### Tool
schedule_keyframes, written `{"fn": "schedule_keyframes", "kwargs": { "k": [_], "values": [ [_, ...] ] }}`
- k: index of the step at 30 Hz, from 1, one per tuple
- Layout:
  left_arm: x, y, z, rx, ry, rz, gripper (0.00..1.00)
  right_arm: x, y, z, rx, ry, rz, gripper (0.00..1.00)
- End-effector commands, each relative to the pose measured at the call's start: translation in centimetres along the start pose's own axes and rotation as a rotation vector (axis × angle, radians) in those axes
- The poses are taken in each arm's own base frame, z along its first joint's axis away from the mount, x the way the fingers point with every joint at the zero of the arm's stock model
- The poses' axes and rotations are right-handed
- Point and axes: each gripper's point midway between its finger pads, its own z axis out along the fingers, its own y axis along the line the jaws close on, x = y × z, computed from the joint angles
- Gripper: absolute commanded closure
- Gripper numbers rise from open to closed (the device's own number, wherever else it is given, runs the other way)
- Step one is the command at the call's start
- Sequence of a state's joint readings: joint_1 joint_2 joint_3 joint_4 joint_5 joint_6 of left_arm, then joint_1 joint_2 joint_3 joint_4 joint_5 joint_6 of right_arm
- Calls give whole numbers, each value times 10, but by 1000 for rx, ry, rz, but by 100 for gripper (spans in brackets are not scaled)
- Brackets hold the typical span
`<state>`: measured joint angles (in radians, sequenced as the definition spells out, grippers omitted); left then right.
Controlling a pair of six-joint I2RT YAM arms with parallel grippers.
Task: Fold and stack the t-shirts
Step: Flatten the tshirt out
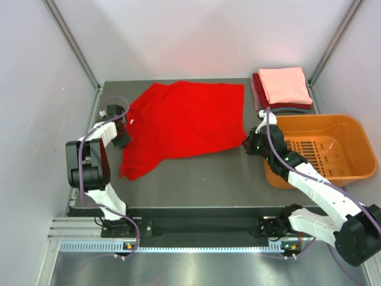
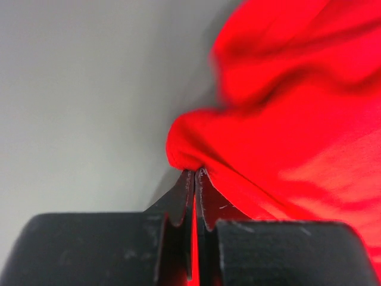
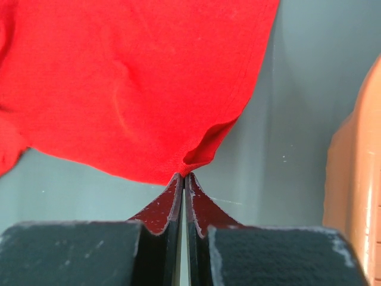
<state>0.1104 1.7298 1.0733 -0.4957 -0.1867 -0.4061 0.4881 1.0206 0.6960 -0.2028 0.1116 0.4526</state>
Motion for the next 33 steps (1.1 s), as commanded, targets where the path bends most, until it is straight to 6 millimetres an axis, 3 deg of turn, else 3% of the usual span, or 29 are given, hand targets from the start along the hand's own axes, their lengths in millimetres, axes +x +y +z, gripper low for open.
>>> {"fn": "schedule_keyframes", "kwargs": {
  "k": [1, 3, 4, 6, 9, 11, 12, 13, 16, 18, 21, 25, 26, 27, 29, 30, 33],
  "values": [
    [-81, -29, -17, 89, -199, 8, 100, -32, 7, -10, -1, -95, -10, 100],
    [-102, -41, -12, 120, -237, 47, 100, -34, 4, -10, 17, -104, -15, 100],
    [-123, -50, -19, 143, -279, 51, 100, -35, 3, -10, 24, -107, -14, 100],
    [-131, -57, -8, 147, -272, 81, 100, -35, 1, -7, 36, -103, -12, 100],
    [-161, -70, -7, 175, -337, 103, 100, -34, 3, -2, 32, -105, 10, 100],
    [-168, -78, -4, 197, -350, 132, 100, -31, 5, 3, 26, -100, 31, 100],
    [-168, -77, 3, 187, -340, 136, 97, -31, 7, 4, 16, -95, 34, 100],
    [-174, -75, -2, 167, -335, 141, 81, -30, 8, 5, 13, -90, 41, 100],
    [-179, -50, -20, 40, -334, 108, 58, -25, 10, 8, -1, -80, 45, 100],
    [-176, -28, -43, -50, -350, 40, 57, -24, 13, 8, -14, -84, 47, 100],
    [-141, 1, -67, -130, -281, -31, 59, -22, 17, 11, -34, -76, 48, 100],
    [-77, -4, -77, 7, -143, -46, 59, -21, 26, 12, -72, -65, 45, 100],
    [-70, -4, -86, 35, -159, -65, 59, -18, 29, 12, -86, -56, 44, 100],
    [-45, 2, -76, 27, -109, -64, 59, -18, 30, 12, -90, -56, 42, 100],
    [-29, 6, -75, 37, -99, -76, 58, -17, 34, 10, -107, -55, 39, 100],
    [-12, 13, -67, 14, -60, -72, 58, -17, 34, 9, -111, -56, 37, 100],
    [6, 21, -58, 6, -23, -116, 56, -16, 35, 6, -120, -60, 35, 100]
  ]
}}
